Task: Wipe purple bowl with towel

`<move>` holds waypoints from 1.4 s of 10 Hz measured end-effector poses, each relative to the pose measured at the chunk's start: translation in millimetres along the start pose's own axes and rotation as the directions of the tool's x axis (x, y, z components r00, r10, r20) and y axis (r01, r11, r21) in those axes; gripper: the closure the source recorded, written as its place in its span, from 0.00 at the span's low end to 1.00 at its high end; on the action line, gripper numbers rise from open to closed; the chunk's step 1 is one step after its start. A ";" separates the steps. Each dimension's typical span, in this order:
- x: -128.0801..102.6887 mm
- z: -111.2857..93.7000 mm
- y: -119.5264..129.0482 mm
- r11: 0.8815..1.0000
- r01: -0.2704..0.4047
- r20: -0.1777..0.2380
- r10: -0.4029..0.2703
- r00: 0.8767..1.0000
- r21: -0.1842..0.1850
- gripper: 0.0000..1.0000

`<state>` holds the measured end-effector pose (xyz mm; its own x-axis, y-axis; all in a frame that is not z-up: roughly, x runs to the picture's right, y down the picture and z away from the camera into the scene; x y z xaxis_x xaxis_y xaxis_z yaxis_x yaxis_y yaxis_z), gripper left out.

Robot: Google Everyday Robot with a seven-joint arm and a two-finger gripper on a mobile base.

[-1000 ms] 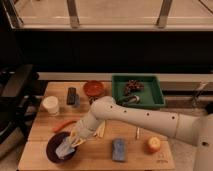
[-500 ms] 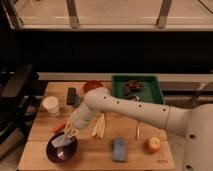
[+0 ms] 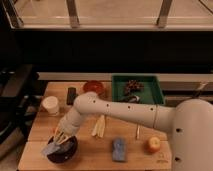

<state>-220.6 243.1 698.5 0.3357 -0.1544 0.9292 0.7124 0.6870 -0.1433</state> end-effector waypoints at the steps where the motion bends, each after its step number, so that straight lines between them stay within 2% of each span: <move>1: -2.8 -2.0 15.0 1.000 -0.024 -0.001 0.024 1.000 -0.008 1.00; 3: 0.7 -13.6 41.3 0.997 -0.073 -0.015 0.073 0.997 -0.012 1.00; 5: 15.2 -40.1 70.8 0.992 -0.128 -0.058 0.127 0.990 -0.021 1.00; 7: 26.5 -58.2 74.9 0.992 -0.123 -0.090 0.119 0.989 -0.036 1.00; 8: 31.3 -64.1 70.6 0.994 -0.105 -0.098 0.100 0.990 -0.041 1.00; 10: 33.3 -62.5 56.3 0.997 -0.067 -0.092 0.063 0.994 -0.047 1.00; 12: 27.4 -43.8 30.1 0.998 -0.025 -0.068 0.021 0.997 -0.058 1.00; 14: 17.8 -24.4 13.0 0.998 -0.012 -0.047 0.009 0.999 -0.068 1.00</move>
<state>-190.4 231.9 704.9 0.3705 -0.1813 0.9110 0.7485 0.6390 -0.1773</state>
